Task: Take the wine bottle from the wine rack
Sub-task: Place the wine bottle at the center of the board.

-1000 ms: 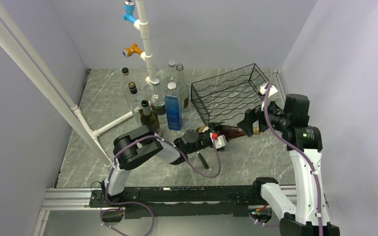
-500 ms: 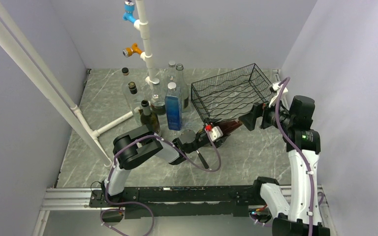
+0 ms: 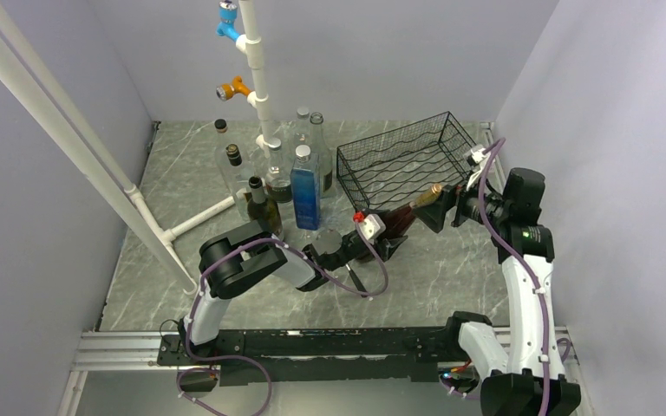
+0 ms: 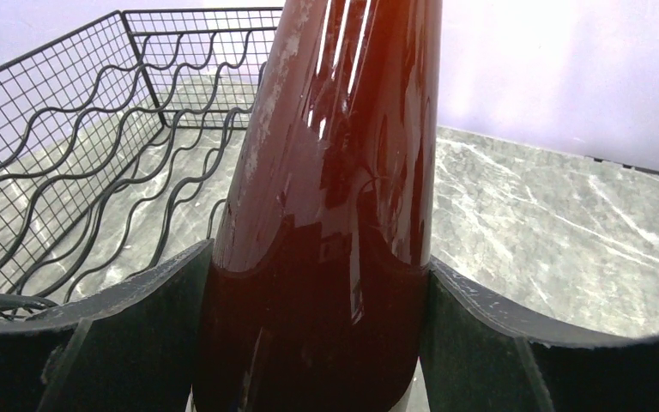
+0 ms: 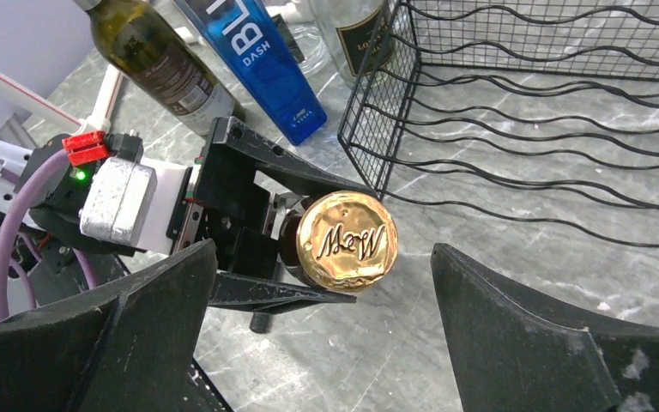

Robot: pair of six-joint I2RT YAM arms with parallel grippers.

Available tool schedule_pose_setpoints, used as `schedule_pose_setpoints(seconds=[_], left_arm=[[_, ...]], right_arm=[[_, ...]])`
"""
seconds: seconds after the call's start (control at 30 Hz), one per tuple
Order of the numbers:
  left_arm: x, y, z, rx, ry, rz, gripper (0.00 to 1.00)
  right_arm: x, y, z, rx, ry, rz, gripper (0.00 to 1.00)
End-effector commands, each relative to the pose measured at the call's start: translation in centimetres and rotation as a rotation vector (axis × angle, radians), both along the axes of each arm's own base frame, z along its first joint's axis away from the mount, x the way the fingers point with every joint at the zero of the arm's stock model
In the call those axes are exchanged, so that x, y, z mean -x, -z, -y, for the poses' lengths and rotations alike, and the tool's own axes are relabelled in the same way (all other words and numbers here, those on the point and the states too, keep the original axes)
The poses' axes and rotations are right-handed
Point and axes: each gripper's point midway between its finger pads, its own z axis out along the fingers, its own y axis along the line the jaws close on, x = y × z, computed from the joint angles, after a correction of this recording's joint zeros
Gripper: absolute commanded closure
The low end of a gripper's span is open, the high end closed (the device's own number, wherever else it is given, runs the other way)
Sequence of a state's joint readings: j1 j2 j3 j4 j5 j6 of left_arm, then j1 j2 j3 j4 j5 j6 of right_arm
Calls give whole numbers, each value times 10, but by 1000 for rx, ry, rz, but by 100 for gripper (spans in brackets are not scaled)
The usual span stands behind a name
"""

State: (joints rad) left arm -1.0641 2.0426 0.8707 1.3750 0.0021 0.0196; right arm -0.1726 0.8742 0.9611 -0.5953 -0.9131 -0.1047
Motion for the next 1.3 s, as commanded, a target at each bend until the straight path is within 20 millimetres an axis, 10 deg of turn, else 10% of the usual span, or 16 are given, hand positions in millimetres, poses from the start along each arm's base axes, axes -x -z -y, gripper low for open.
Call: schedule_pose_setpoints(seconds=[0.0,0.93,1.27], left_arm=[[16,-58,2,215,65,-11,100],[20,-56,7,245,108,-66,100],[22,-55,11,241,125,-72,100]], right_arm=[[-4,-17,-9,10,-118,146,3],[-11,-16,-26,-38,-353,299,58],[-23,-17,-27,-52,-338,295,59]])
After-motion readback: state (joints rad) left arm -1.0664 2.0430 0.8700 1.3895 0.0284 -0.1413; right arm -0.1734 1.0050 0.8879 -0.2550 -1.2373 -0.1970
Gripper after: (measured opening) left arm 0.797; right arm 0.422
